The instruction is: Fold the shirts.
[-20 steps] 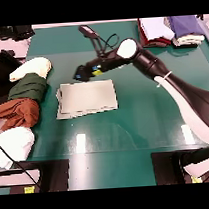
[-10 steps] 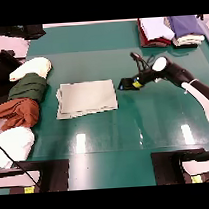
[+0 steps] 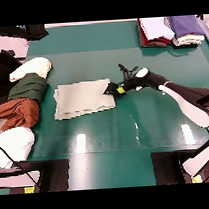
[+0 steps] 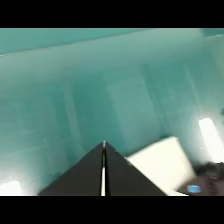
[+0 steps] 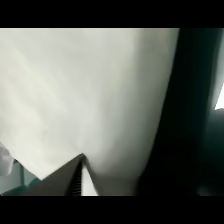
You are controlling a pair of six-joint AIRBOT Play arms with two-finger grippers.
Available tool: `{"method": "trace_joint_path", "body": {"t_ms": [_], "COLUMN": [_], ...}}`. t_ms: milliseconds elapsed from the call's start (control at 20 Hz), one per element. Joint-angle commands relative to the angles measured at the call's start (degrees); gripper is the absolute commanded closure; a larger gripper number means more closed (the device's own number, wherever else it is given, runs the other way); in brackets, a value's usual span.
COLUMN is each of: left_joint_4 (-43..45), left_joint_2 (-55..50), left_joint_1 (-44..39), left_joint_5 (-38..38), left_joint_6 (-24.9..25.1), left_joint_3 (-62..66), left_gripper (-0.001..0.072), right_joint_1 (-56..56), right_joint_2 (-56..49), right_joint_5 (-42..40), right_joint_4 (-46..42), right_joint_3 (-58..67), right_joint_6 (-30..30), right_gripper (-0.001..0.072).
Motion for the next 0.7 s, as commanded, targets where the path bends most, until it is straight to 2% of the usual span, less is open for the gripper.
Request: {"method": "trace_joint_path", "body": {"t_ms": [0,50,350,650], "left_joint_4": [-0.6,-0.6,-0.2,0.2], "left_joint_2": [0.0,0.0,0.0,0.0], "left_joint_1": [0.0,0.0,-5.4,-11.7], "left_joint_5": [-2.0,-2.3,-2.0,-1.8], "left_joint_6": [0.0,0.0,1.5,2.6], "left_joint_3": [0.1,0.1,0.1,0.1], "left_gripper": [0.0685,0.0686,0.0686,0.0685], "right_joint_1": [2.9,2.6,-8.6,-36.1], "right_joint_2": [-3.9,-3.4,10.0,31.1], "right_joint_5": [-0.2,-0.6,-0.7,0.1], "right_joint_4": [1.1,-0.2,-12.5,-24.5], "right_joint_3": [6.3,7.1,3.8,-10.0], "right_joint_6": [-0.9,-0.9,1.2,2.6], "right_gripper": [0.0642,0.0696,0.0696,0.0697]}}
